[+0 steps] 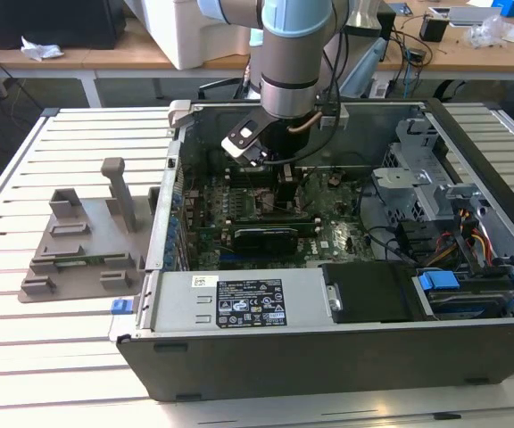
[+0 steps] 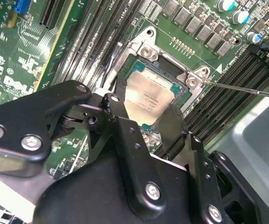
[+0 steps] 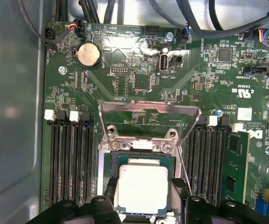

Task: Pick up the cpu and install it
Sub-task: 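Place the cpu into insertion slot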

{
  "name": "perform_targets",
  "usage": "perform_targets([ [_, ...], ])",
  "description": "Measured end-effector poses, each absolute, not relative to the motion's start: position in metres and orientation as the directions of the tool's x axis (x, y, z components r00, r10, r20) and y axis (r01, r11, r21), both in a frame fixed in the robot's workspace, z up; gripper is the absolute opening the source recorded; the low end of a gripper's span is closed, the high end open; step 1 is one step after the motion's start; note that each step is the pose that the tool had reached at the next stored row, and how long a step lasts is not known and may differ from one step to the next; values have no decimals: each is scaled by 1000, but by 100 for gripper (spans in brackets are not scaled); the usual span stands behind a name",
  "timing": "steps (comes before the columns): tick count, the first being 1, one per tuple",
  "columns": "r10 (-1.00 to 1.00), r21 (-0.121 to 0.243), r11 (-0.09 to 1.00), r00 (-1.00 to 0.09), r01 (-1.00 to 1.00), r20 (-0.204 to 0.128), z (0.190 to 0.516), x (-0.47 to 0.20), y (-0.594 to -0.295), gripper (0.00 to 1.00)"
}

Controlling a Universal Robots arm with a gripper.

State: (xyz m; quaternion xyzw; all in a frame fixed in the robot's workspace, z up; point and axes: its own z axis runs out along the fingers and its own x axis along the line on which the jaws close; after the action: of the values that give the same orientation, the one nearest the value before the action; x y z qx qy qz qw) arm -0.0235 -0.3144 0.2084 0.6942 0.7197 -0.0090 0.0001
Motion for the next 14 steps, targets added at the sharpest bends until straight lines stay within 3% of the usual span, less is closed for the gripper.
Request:
perform_targets([
  [14,999,-13,36,-36,999,-26,204,-24,-311,56],
])
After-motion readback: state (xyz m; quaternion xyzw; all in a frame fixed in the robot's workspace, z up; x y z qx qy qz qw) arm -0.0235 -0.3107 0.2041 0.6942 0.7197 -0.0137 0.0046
